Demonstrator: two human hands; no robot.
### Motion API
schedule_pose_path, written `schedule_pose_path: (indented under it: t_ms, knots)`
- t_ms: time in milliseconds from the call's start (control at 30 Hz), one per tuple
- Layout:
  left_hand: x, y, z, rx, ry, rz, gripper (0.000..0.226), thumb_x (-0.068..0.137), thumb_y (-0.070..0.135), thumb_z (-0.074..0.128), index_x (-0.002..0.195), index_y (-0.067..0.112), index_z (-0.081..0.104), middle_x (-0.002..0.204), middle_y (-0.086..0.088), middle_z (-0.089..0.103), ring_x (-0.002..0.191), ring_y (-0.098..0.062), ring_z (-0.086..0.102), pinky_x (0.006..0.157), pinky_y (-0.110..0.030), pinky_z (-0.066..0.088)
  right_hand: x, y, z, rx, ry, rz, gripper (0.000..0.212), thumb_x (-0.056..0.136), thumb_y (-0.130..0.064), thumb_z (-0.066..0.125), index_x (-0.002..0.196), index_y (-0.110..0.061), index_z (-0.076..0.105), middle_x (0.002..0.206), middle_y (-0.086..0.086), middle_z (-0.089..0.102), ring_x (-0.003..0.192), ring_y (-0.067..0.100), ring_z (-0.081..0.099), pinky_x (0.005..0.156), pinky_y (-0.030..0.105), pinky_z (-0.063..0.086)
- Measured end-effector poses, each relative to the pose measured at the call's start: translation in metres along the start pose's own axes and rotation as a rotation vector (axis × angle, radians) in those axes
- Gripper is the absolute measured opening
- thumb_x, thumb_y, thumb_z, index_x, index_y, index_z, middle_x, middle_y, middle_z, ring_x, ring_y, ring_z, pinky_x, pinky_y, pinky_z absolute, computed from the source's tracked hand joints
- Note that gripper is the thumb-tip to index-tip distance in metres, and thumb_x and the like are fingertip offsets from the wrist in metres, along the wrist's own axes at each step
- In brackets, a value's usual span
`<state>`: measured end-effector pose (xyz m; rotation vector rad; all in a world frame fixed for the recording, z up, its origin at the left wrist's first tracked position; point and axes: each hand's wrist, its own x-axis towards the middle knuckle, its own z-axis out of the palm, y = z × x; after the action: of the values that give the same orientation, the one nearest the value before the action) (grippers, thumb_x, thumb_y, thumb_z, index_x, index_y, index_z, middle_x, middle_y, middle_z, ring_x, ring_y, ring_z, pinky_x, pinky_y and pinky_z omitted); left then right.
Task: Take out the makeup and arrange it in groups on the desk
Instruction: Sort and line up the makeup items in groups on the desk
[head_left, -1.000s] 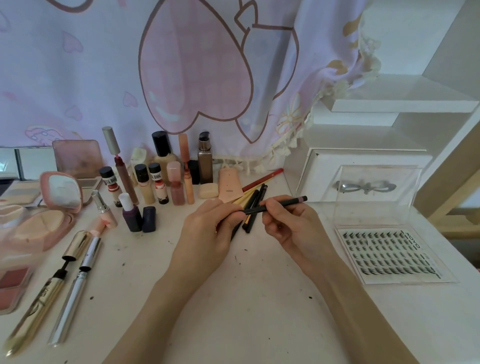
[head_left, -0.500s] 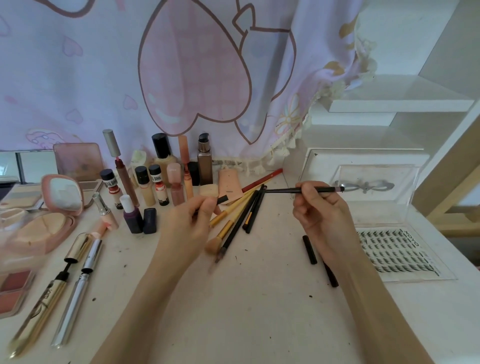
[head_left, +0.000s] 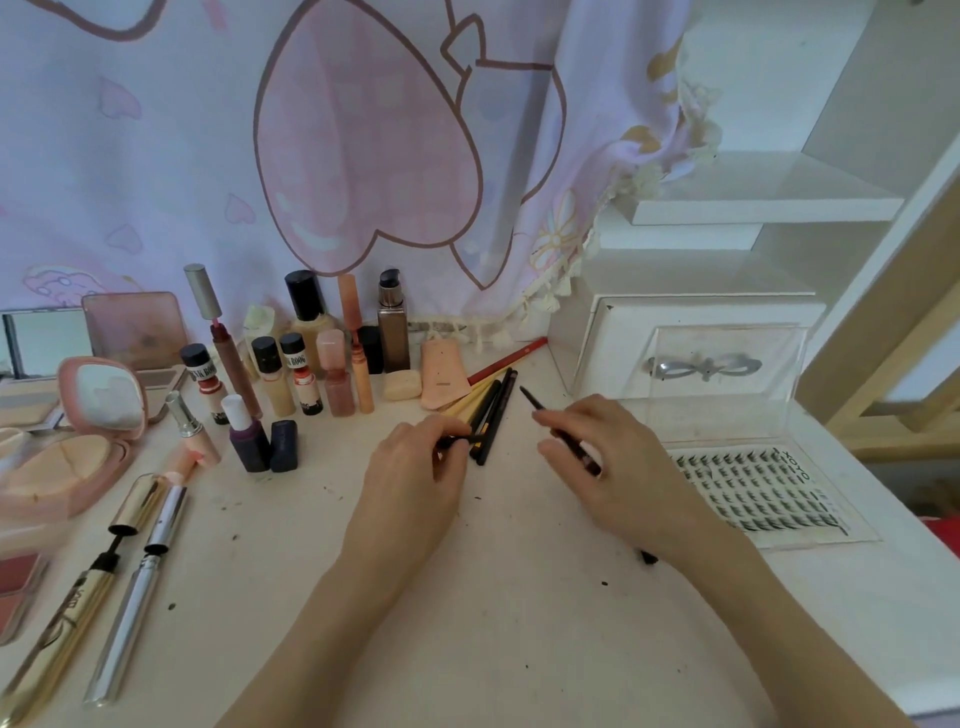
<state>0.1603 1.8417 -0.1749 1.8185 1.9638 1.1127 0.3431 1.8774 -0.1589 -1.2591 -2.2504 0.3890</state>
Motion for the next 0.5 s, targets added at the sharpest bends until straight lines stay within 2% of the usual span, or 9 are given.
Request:
schedule_pose_path:
  t_ms: [33, 100, 200, 267, 367, 433, 500]
  knots:
    - [-0.001, 0.003, 0.002, -0.002, -0.013, -0.007, 0.016, 0.092, 0.022, 0.053, 0.107, 0.026, 0.057, 0.094, 0.006, 0.057, 0.075, -0.004, 0.046, 0.059, -0.008, 0.037, -0.006, 0.003, 0.003, -0.136, -0.023, -0.044, 0.046, 0.09, -0.046, 0.041, 0.12, -0.02, 0.063, 0.097, -0.004, 0.057, 0.089, 0.011, 0.051, 0.08, 0.017, 0.038]
    - [-0.005, 0.009, 0.005, -0.001, -0.039, -0.012, 0.007, 0.09, 0.023, 0.056, 0.094, 0.025, 0.051, 0.088, 0.008, 0.055, 0.072, -0.004, 0.047, 0.058, -0.011, 0.037, -0.017, 0.009, 0.008, -0.323, 0.004, -0.148, 0.05, 0.086, -0.051, 0.038, 0.112, -0.019, 0.067, 0.089, -0.005, 0.06, 0.084, 0.016, 0.054, 0.073, 0.03, 0.046]
    - [-0.01, 0.016, 0.011, 0.083, -0.077, 0.058, 0.011, 0.09, 0.029, 0.055, 0.087, 0.025, 0.046, 0.083, 0.009, 0.05, 0.073, -0.005, 0.046, 0.062, -0.015, 0.04, -0.027, 0.015, 0.011, -0.499, 0.029, -0.208, 0.049, 0.085, -0.053, 0.037, 0.101, -0.021, 0.071, 0.081, -0.008, 0.061, 0.077, 0.016, 0.056, 0.064, 0.03, 0.047]
    - [-0.014, 0.02, 0.015, 0.145, -0.109, 0.113, 0.011, 0.091, 0.035, 0.051, 0.089, 0.025, 0.046, 0.086, 0.009, 0.051, 0.079, -0.005, 0.047, 0.067, -0.018, 0.043, -0.031, 0.018, 0.012, -0.551, 0.023, -0.206, 0.052, 0.084, -0.056, 0.035, 0.099, -0.022, 0.072, 0.079, -0.009, 0.06, 0.077, 0.015, 0.056, 0.064, 0.029, 0.046]
    - [-0.018, 0.025, 0.02, 0.181, -0.181, 0.162, 0.01, 0.094, 0.035, 0.046, 0.092, 0.025, 0.044, 0.088, 0.01, 0.046, 0.083, -0.005, 0.045, 0.062, -0.013, 0.033, -0.034, 0.021, 0.013, -0.582, 0.01, -0.202, 0.063, 0.088, -0.063, 0.026, 0.1, -0.022, 0.071, 0.08, -0.009, 0.059, 0.079, 0.015, 0.056, 0.066, 0.03, 0.047]
    - [-0.019, 0.027, 0.022, 0.163, -0.207, 0.183, 0.011, 0.094, 0.035, 0.046, 0.097, 0.025, 0.046, 0.091, 0.01, 0.046, 0.084, -0.005, 0.046, 0.066, -0.012, 0.037, -0.035, 0.021, 0.011, -0.573, 0.005, -0.202, 0.073, 0.09, -0.066, 0.014, 0.101, -0.023, 0.071, 0.081, -0.009, 0.059, 0.081, 0.016, 0.056, 0.067, 0.031, 0.047]
    - [-0.019, 0.024, 0.025, 0.16, -0.224, 0.187, 0.016, 0.093, 0.038, 0.047, 0.104, 0.026, 0.048, 0.092, 0.011, 0.045, 0.083, -0.004, 0.048, 0.072, -0.015, 0.042, -0.036, 0.022, 0.009, -0.564, -0.006, -0.192, 0.076, 0.091, -0.066, 0.01, 0.102, -0.023, 0.071, 0.08, -0.009, 0.059, 0.081, 0.016, 0.055, 0.067, 0.031, 0.047]
